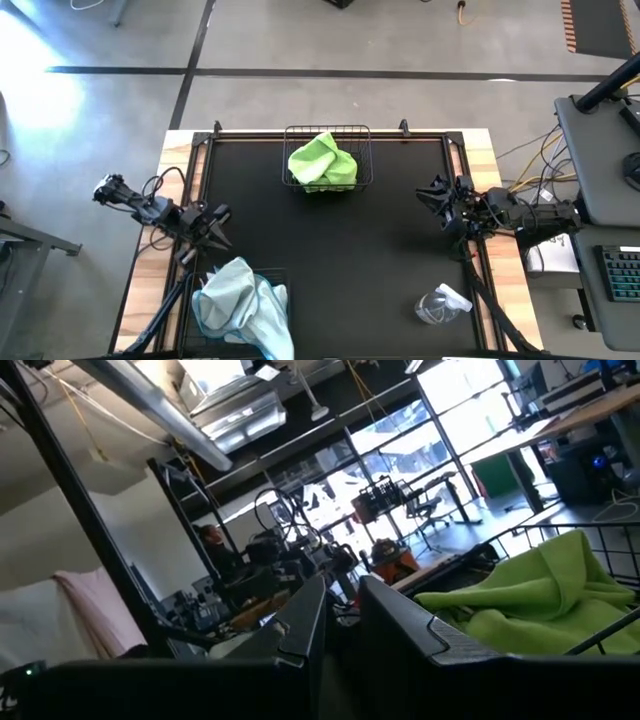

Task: Sort microfiber towel by color & place in baskets
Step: Return to Home Position

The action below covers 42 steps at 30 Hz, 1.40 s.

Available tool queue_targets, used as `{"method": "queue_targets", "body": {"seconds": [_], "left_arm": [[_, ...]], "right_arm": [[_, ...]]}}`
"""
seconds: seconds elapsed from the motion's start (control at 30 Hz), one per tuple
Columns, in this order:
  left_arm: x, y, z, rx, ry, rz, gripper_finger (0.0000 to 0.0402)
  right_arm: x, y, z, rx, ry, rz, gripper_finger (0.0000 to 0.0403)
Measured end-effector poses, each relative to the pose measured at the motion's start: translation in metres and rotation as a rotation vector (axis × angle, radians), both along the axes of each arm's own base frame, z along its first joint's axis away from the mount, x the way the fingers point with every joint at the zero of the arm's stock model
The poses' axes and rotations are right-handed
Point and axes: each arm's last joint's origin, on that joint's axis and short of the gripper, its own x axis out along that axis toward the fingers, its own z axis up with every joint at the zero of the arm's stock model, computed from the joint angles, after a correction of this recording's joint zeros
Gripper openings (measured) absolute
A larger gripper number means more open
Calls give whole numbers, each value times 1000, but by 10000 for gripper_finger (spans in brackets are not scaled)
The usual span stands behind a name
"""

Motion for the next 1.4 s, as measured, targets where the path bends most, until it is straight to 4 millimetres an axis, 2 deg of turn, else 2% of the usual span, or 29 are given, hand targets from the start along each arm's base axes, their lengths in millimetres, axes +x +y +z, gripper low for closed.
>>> {"method": "queue_targets", "body": {"seconds": [0.37, 0.8, 1.1, 1.4], "left_arm": [[2, -1, -8, 32, 41, 1, 34], [2, -1, -9, 42, 54, 1, 34], [2, -1, -10, 167, -1, 29, 34], [4, -2, -19, 223, 75, 25, 34]], "right_arm": [[1, 0, -4, -46, 50, -18, 59], [5, 0, -20, -46, 223, -18, 59], [5, 0, -26, -20, 288, -10, 59], [5, 0, -27, -104, 310, -22, 59]]}}
